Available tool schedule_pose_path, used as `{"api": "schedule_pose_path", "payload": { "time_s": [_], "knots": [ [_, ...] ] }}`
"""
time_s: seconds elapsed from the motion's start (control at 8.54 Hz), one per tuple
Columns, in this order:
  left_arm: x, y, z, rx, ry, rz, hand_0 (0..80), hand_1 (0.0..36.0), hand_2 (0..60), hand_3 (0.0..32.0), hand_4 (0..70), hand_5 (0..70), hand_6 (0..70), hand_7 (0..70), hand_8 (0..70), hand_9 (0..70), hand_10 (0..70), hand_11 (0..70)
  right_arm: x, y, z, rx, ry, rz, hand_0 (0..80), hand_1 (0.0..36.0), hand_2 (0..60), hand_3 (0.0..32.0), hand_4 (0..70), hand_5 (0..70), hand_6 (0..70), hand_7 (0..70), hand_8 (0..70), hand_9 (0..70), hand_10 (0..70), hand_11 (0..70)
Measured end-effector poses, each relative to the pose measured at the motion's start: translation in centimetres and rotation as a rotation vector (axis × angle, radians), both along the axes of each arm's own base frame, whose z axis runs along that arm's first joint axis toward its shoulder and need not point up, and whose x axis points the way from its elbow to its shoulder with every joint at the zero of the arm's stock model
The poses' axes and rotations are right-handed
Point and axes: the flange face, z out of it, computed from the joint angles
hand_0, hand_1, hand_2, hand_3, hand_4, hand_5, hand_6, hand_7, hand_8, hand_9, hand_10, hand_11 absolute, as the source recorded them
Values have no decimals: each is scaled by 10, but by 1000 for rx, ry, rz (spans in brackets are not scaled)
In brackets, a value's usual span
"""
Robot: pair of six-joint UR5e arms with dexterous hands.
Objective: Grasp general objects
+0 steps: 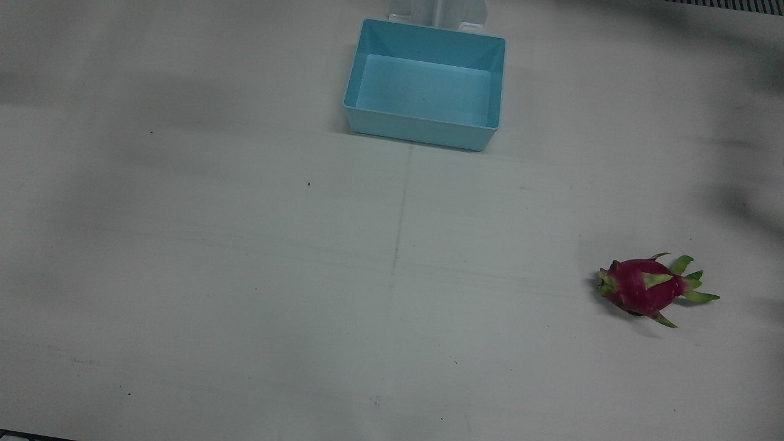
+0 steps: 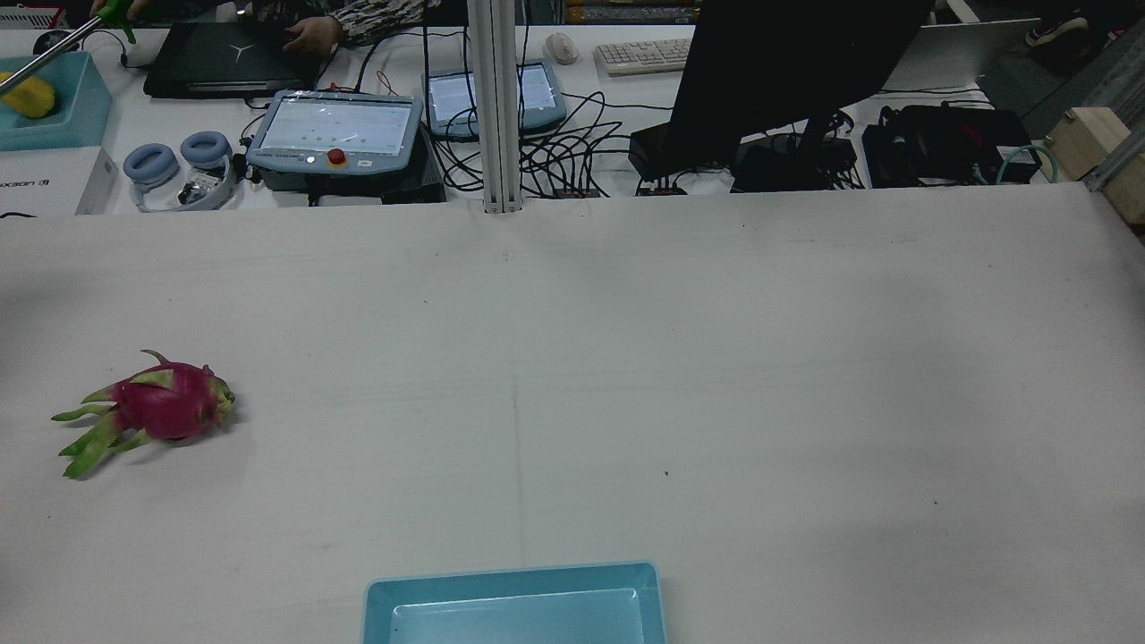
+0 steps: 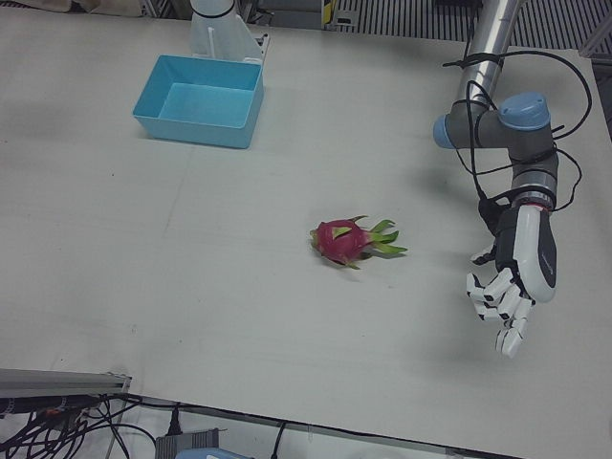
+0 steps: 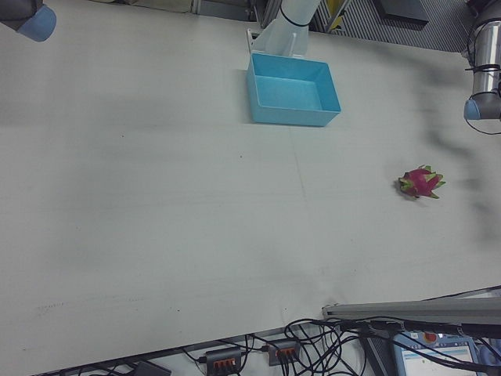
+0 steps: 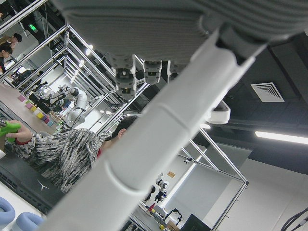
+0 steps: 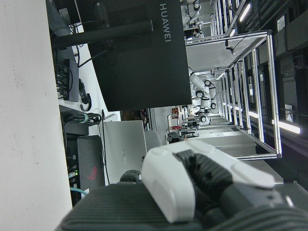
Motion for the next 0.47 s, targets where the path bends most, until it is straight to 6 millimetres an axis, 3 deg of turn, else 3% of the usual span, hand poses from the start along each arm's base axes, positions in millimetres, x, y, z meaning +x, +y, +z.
{"api": "schedule_pose_path", "payload": {
  "time_s": [0.47],
  "knots": [
    [0, 1, 1, -2, -2, 0, 800, 360, 600, 0, 251, 700, 185, 700, 27, 126, 0, 0, 0, 0, 0, 0, 0, 0, 0, 0, 0, 0, 0, 0, 0, 0, 0, 0, 0, 0]
  ]
}}
